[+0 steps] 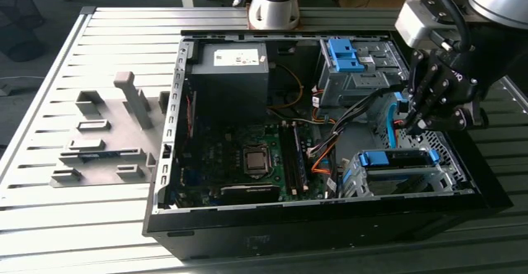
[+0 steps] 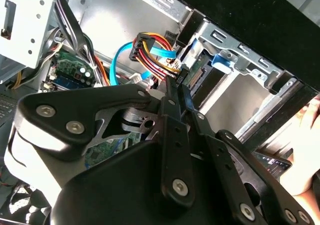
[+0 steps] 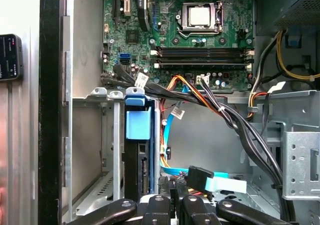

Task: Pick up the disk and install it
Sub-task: 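Insert the first disk wire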

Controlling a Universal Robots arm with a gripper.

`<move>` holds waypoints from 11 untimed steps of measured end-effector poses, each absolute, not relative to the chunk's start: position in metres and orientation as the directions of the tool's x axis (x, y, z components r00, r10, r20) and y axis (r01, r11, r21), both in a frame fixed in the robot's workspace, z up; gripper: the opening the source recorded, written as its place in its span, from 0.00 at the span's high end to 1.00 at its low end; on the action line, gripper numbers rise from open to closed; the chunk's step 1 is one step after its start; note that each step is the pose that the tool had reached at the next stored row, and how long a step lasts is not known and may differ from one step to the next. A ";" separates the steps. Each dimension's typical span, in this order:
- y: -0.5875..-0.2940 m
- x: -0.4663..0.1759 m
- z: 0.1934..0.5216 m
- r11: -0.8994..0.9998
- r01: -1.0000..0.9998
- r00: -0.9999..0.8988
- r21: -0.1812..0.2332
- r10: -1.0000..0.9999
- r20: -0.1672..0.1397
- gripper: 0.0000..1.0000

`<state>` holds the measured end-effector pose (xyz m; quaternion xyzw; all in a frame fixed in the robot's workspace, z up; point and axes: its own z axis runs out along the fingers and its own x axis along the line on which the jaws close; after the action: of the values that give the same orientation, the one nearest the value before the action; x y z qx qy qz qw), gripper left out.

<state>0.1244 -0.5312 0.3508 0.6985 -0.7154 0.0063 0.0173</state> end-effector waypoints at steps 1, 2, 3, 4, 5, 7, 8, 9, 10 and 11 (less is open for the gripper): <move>-0.532 0.124 0.350 0.024 -1.000 -0.024 0.015 -0.999 0.035 0.84; -0.533 0.124 0.350 0.024 -1.000 -0.024 0.015 -0.999 0.035 0.84; -0.534 0.124 0.349 0.024 -1.000 -0.024 0.015 -0.999 0.035 0.84; -0.537 0.124 0.348 0.024 -1.000 -0.024 0.015 -0.999 0.035 0.84; -0.538 0.124 0.348 0.024 -1.000 -0.024 0.014 -0.999 0.035 0.84; -0.539 0.123 0.346 0.024 -1.000 -0.024 0.013 -0.999 0.035 0.84; -0.540 0.121 0.345 0.024 -1.000 -0.024 0.010 -0.999 0.035 0.84; -0.540 0.120 0.344 0.024 -1.000 -0.024 0.008 -0.999 0.033 0.84; -0.540 0.119 0.343 0.024 -1.000 -0.024 0.005 -0.999 0.032 0.84; -0.540 0.119 0.343 0.024 -1.000 -0.024 0.002 -0.999 0.031 0.84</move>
<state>0.1189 -0.5403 0.3425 0.6985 -0.7155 0.0103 0.0117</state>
